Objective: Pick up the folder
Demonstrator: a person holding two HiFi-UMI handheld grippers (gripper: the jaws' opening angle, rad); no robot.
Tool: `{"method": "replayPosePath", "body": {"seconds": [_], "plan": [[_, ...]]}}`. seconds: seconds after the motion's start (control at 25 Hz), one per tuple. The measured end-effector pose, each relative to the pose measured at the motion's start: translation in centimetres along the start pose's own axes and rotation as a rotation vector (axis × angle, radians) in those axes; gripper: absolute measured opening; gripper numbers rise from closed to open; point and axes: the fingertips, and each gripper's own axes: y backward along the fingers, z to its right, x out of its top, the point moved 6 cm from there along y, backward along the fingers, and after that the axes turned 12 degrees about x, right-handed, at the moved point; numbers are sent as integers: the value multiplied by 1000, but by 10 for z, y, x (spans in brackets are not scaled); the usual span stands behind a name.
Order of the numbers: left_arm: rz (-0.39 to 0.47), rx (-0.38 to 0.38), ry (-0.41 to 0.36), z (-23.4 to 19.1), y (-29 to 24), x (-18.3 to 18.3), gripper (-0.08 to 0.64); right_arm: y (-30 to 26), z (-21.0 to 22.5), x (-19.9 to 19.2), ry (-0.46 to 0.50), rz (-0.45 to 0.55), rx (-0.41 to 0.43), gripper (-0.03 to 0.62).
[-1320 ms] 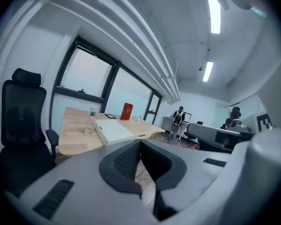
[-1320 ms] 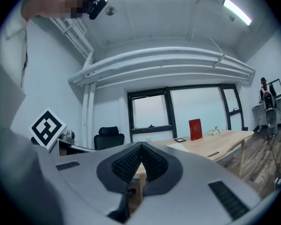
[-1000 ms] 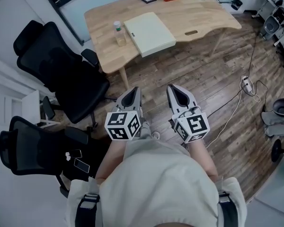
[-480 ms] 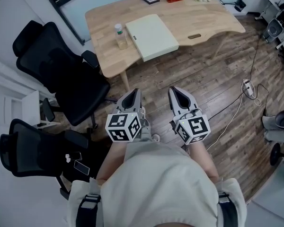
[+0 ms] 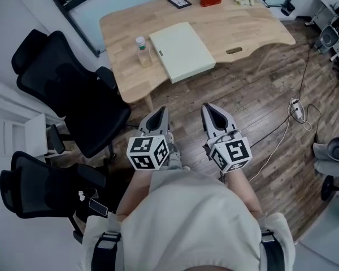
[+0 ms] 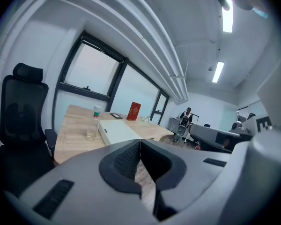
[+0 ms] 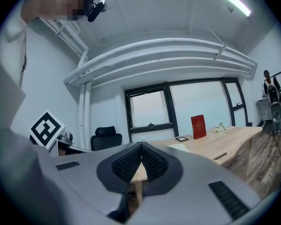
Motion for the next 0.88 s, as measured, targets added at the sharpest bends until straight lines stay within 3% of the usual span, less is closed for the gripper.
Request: {"method": "replayPosePath", "body": {"seconds": [0.88], "plan": [[-18,-32,-8,-44,-100,59,21,-109,56,23,-18,-6,1,20]]}}
